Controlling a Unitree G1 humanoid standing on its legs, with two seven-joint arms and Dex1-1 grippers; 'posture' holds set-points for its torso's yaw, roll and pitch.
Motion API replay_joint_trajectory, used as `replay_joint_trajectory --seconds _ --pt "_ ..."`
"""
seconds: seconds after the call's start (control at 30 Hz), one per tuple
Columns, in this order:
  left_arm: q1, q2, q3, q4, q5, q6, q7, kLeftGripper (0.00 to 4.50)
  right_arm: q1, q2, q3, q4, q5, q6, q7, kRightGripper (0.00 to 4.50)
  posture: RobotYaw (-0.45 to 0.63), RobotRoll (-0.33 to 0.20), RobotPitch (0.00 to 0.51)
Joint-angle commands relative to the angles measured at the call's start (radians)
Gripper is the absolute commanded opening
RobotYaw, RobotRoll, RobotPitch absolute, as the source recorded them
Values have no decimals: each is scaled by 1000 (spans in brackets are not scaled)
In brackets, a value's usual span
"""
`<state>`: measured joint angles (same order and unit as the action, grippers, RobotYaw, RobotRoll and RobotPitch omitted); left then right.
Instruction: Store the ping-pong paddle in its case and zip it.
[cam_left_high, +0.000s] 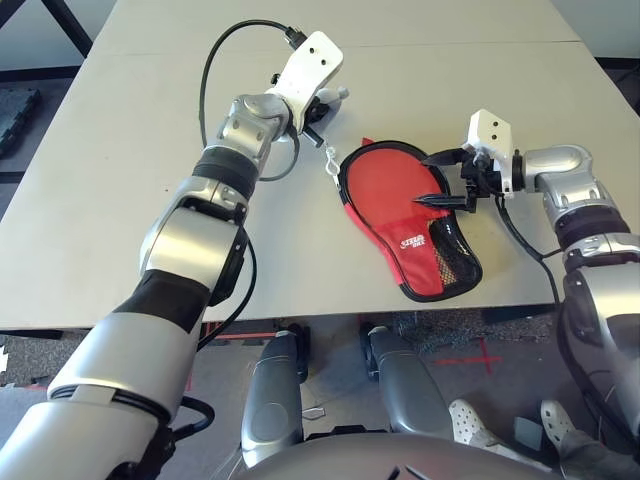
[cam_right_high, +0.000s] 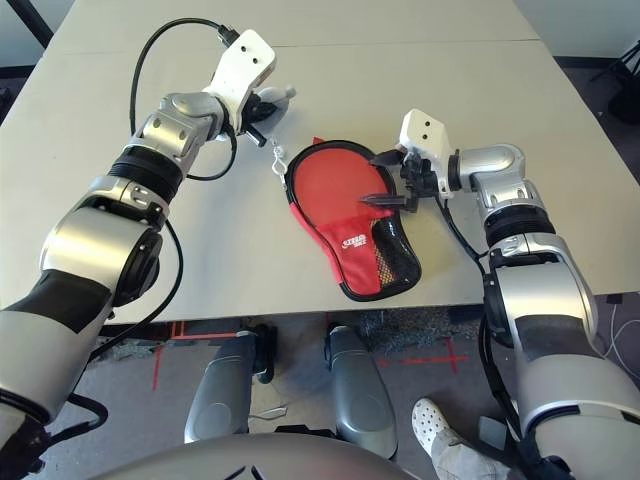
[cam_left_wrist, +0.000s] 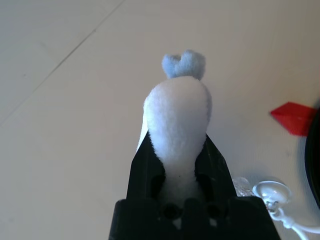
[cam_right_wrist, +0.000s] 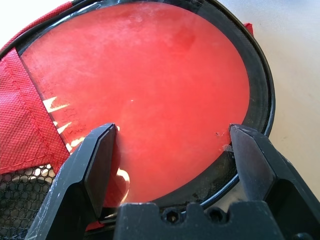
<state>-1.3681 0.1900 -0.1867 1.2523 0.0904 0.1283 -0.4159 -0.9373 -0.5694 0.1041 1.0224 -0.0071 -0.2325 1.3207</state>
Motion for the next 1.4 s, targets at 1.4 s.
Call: replay_joint_trajectory --seconds 1.4 --pt "7 -348 124 64 70 -300 15 660 154 -6 37 -89 -14 98 -56 4500 -131 0 269"
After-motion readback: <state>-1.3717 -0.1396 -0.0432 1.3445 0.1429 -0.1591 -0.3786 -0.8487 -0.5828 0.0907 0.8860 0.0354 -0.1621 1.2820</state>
